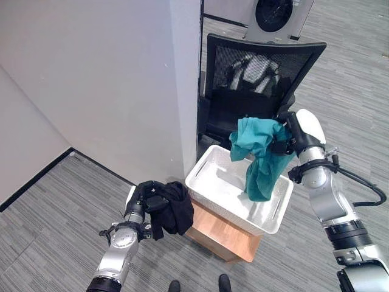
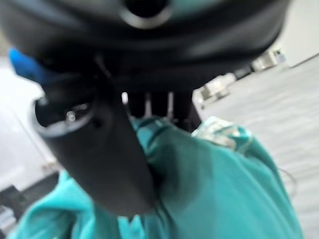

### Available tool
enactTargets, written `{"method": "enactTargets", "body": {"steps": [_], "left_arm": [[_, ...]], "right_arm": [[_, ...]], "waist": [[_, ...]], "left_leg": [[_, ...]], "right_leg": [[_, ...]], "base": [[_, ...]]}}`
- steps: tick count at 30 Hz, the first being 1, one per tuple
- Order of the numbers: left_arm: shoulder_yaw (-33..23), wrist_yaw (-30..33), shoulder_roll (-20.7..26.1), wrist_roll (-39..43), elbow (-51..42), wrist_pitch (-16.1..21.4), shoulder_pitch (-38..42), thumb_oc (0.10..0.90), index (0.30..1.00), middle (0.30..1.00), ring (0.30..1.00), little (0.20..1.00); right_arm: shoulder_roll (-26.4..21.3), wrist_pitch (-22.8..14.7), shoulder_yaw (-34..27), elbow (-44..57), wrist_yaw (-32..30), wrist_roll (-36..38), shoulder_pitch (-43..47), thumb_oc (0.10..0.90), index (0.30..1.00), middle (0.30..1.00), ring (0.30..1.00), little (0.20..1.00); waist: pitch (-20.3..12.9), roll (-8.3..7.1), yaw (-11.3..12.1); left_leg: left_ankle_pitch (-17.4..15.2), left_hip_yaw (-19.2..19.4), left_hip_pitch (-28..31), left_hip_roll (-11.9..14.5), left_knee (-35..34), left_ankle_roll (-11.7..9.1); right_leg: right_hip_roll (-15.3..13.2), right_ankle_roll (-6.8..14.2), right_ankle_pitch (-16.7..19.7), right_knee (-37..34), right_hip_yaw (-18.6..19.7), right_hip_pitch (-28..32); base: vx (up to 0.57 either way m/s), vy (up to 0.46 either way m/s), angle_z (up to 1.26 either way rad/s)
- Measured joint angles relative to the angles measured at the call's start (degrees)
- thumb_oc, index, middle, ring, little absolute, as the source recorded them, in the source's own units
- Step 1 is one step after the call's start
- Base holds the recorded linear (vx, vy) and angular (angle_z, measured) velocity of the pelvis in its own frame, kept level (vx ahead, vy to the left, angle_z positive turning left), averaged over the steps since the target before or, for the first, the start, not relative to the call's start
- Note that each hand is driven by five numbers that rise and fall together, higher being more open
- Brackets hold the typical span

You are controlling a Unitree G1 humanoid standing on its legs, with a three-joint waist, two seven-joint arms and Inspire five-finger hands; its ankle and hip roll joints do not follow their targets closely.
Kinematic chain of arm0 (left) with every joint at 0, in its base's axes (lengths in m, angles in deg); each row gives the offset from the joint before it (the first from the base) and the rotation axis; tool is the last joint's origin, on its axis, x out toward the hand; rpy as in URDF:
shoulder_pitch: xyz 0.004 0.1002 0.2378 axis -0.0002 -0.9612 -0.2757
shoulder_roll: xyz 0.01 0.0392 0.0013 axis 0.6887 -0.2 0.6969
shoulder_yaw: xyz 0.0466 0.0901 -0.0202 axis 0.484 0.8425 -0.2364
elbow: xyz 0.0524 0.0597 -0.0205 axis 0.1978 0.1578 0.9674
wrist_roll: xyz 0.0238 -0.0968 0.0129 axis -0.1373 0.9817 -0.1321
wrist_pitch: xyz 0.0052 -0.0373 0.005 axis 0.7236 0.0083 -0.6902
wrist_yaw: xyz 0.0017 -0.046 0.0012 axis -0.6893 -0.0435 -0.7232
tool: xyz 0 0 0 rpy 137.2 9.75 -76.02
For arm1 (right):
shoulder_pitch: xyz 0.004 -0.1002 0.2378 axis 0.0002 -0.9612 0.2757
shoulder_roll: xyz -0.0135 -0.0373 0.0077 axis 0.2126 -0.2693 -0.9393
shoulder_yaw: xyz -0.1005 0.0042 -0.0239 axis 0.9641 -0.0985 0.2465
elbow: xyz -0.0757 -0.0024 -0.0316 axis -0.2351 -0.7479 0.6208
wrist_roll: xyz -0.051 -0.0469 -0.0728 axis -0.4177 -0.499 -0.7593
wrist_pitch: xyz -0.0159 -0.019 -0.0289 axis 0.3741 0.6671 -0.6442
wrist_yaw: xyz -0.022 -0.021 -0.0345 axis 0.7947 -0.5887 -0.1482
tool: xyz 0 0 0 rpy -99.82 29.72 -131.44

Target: Pick up bed clothes into laundry basket.

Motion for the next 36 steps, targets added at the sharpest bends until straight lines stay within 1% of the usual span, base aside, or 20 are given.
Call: {"method": "enactTargets", "body": {"steps": [3,8,10,12,13,14,17,18,19,24,26,29,31,32,33,34,35,36], "left_arm": [[1.25,0.2,-0.01,0.03,0.14,0.06,0.1,0.4,0.3,0.3,0.3,0.3],[1.93,0.87,0.02,0.09,3.42,0.08,-0.16,0.4,0.3,0.3,0.3,0.3],[1.95,1.27,0.19,0.13,4.36,0.07,-0.66,0.4,0.3,0.3,0.3,0.3],[2.01,1.41,0.44,0.14,4.33,0.15,-1.38,0.4,0.3,0.3,0.3,0.3],[2.22,1.41,0.48,0.14,4.32,0.16,-1.58,0.4,0.3,0.3,0.3,0.3],[2.49,1.47,0.42,0.16,4.29,0.16,-1.72,0.4,0.3,0.3,0.3,0.3],[3.5,2.38,0.96,0.19,4.41,0.16,-1.88,0.4,0.3,0.3,0.3,0.3],[3.74,2.52,0.97,0.25,4.39,0.23,-1.86,0.4,0.3,0.3,0.3,0.3],[3.91,2.64,0.98,0.32,4.39,0.28,-1.85,0.4,0.3,0.3,0.3,0.3],[3.95,3.37,1.41,1.47,4.47,0.36,-1.83,0.4,0.3,0.3,0.3,0.3],[3.95,4.07,1.57,2.38,4.52,0.37,-1.83,0.4,0.3,0.3,0.3,0.3],[3.85,4.85,1.94,2.39,4.51,0.41,-1.79,0.4,0.3,0.3,0.3,0.3],[3.48,5.1,2.26,2.37,4.55,0.47,-1.81,0.4,0.3,0.3,0.3,0.3],[2.91,5.13,2.52,2.35,4.53,0.51,-1.76,0.4,0.3,0.3,0.3,0.3],[2.5,5.12,2.58,2.33,4.47,0.53,-1.73,0.4,0.3,0.3,0.3,0.3],[1.28,5.17,2.8,2.28,4.24,0.53,-1.73,0.4,0.3,0.3,0.3,0.3],[0.59,5.51,3.12,2.28,4.28,0.54,-1.74,0.4,0.3,0.3,0.3,0.3],[0.14,6.04,3.36,2.25,4.2,0.49,-1.33,0.4,0.3,0.3,0.3,0.3]], "right_arm": [[0.09,-0.04,2.77,-8.69,-0.34,0.03,0.34,0.4,0.3,0.3,0.3,0.3],[1.12,0.29,8.26,-19.65,-0.61,0.25,1.52,0.4,0.3,0.3,0.3,0.3],[2.5,0.24,8.53,-22.99,-0.88,0.3,2.0,0.4,0.3,0.3,0.3,0.3],[4.55,-0.82,10.59,-31.98,-2.41,0.55,5.15,0.4,0.3,0.3,0.3,0.3],[5.59,-0.67,11.95,-37.09,-2.43,0.85,7.48,0.4,0.3,0.3,0.3,0.3],[6.22,0.0,12.39,-39.83,-2.3,1.25,8.43,0.4,0.3,0.3,0.3,0.3],[8.67,-0.29,14.41,-45.9,-2.95,1.51,11.11,0.4,0.3,0.3,0.3,0.3],[8.82,-0.45,14.6,-45.82,-2.99,1.59,11.19,0.4,0.3,0.3,0.3,0.3],[9.01,-0.64,14.62,-45.8,-3.03,1.63,11.77,0.8,0.9,0.9,0.9,0.9],[9.27,-0.95,14.59,-46.74,-3.36,3.81,16.06,0.8,0.9,0.9,0.9,0.9],[9.24,-1.05,14.56,-47.32,-4.47,4.15,18.4,0.8,0.9,0.9,0.9,0.9],[8.25,-1.22,14.28,-46.28,-5.33,4.71,20.21,0.8,0.9,0.9,0.9,0.9],[6.33,-1.22,14.28,-42.56,-5.42,4.77,20.2,0.8,0.9,0.9,0.9,0.9],[4.2,-1.22,14.2,-38.99,-5.84,4.7,20.21,0.8,0.9,0.9,0.9,0.9],[3.19,-1.05,13.67,-36.75,-5.83,4.67,19.94,0.8,0.9,0.9,0.9,0.9],[1.2,-0.95,9.63,-28.81,-6.16,4.5,17.69,0.8,0.9,0.9,0.9,0.9],[0.74,-1.2,8.18,-26.33,-7.63,3.85,17.41,0.8,0.9,0.9,0.9,0.9],[-0.25,-1.11,7.34,-24.8,-8.42,3.52,16.98,0.8,0.9,0.9,0.9,0.9]], "waist": [[-0.01,-0.01,1.28],[-0.05,0.05,2.42],[-0.07,0.04,2.55],[-0.1,0.09,2.67],[-0.13,0.14,2.98],[-0.19,0.26,3.67],[-0.24,0.36,4.6],[-0.26,0.42,5.1],[-0.27,0.46,5.84],[-0.31,0.54,6.0],[-0.32,0.57,6.19],[-0.36,0.56,6.16],[-0.36,0.62,6.03],[-0.36,0.66,5.74],[-0.37,0.66,5.58],[-0.3,0.77,5.45],[-0.32,0.8,5.4],[-0.31,0.81,4.58]], "left_leg": [[-0.01,-0.14,-0.05,0.04,-0.02,-0.02],[0.0,-0.45,-0.4,0.03,-0.03,-0.04],[0.11,-0.9,-0.81,0.05,-0.03,-0.13],[0.2,-1.67,-1.25,0.07,0.0,-0.23],[0.22,-1.79,-1.49,0.06,0.0,-0.25],[0.34,-2.09,-2.08,0.05,0.01,-0.29],[0.54,-3.15,-2.96,0.06,0.01,-0.46],[0.58,-3.29,-3.2,0.05,0.01,-0.51],[0.7,-3.33,-3.57,0.0,0.02,-0.68],[1.28,-5.07,-5.03,-0.05,0.01,-1.24],[1.43,-5.54,-5.33,-0.05,0.02,-1.3],[1.45,-5.53,-5.34,-0.06,0.03,-1.29],[1.47,-5.49,-5.4,-0.15,0.02,-1.25],[1.49,-5.44,-5.32,-0.15,0.02,-1.23],[1.49,-5.38,-5.29,-0.15,0.02,-1.23],[1.49,-4.84,-5.31,-0.15,0.02,-1.23],[1.49,-4.47,-5.09,-0.15,0.02,-1.23],[1.48,-4.07,-4.58,-0.08,0.03,-1.23]], "right_leg": [[0.03,0.02,-0.03,-0.34,-0.14,0.06],[0.01,0.09,-0.07,-0.36,-0.43,-0.17],[0.0,0.07,-0.09,-0.37,-0.95,-0.31],[-0.01,0.1,-0.15,-0.36,-1.71,-0.34],[-0.01,0.12,-0.17,-0.37,-1.84,-0.53],[-0.03,0.12,-0.17,-0.35,-2.23,-1.0],[-0.03,0.14,-0.26,-0.36,-3.21,-1.39],[-0.04,0.15,-0.29,-0.36,-3.37,-1.51],[-0.07,0.15,-0.29,-0.36,-3.47,-1.8],[-0.14,0.15,-0.38,-0.35,-5.37,-2.39],[-0.12,0.14,-0.4,-0.35,-5.88,-2.47],[-0.17,0.15,-0.4,-0.35,-5.89,-2.48],[-0.24,0.16,-0.4,-0.35,-5.84,-2.59],[-0.24,0.16,-0.4,-0.35,-5.8,-2.52],[-0.25,0.16,-0.4,-0.35,-5.7,-2.55],[-0.25,0.16,-0.4,-0.35,-5.28,-2.78],[-0.25,0.17,-0.39,-0.34,-4.91,-2.74],[-0.27,0.17,-0.39,-0.35,-4.53,-2.39]], "base": [[0.0,-0.003,0.03],[0.03,-0.011,0.02],[0.03,-0.029,0.16],[0.01,-0.026,0.17],[0.02,-0.007,0.1],[0.03,-0.006,0.11],[0.02,-0.003,0.16],[0.0,-0.001,0.16],[-0.01,-0.001,0.09],[0.0,-0.014,0.2],[0.0,-0.014,0.13],[0.0,-0.01,0.02],[0.0,0.0,0.0],[0.0,0.0,0.0],[0.01,-0.019,-0.07],[-0.01,-0.011,-0.15],[-0.02,-0.009,-0.19],[-0.05,-0.02,-0.15]]}}
